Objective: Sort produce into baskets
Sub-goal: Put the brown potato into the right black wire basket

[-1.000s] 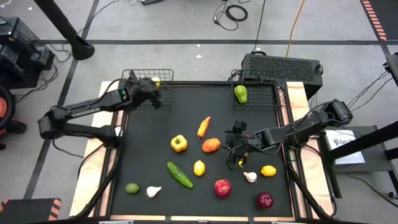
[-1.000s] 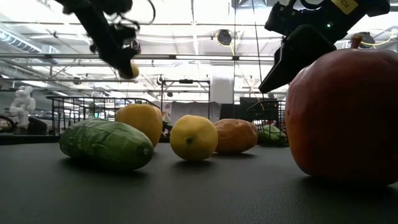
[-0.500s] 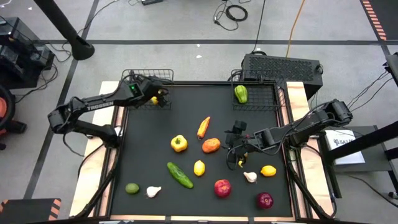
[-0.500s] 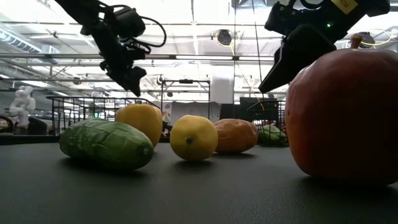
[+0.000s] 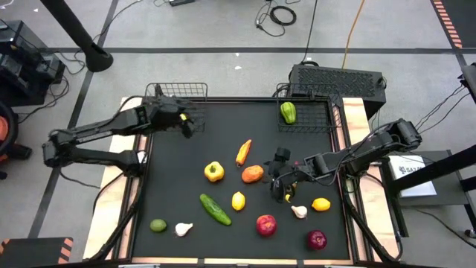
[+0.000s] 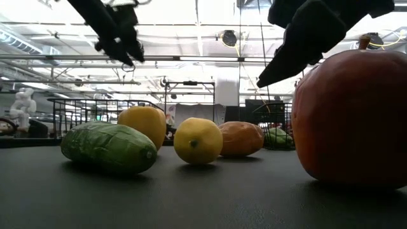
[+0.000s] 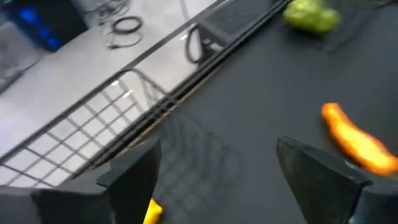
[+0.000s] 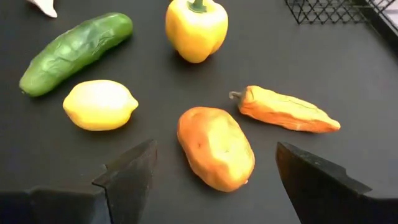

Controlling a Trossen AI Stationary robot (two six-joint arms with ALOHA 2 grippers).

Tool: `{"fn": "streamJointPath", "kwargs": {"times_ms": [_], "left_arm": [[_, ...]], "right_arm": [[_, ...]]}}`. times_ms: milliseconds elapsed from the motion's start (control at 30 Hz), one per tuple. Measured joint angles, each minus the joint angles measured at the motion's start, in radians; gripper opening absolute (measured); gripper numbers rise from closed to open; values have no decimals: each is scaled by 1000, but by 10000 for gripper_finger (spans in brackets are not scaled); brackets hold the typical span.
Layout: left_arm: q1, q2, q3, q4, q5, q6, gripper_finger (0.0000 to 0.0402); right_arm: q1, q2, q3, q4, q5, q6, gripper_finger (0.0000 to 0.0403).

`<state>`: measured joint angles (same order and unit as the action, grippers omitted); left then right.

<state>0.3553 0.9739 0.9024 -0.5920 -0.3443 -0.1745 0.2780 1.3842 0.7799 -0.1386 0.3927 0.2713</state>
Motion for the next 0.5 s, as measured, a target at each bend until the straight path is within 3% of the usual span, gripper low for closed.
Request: {"fn": "streamJointPath", "kwargs": {"times_ms": [233,500], "left_arm": [[-193,-77,-36,1,-1,-57,311],[-336,-51,-43,7,-9,-82,310]], "right_arm": [[-4,0,0,-3,-10,14,318],[-61,105,0,80,-139,-44,318]]}}
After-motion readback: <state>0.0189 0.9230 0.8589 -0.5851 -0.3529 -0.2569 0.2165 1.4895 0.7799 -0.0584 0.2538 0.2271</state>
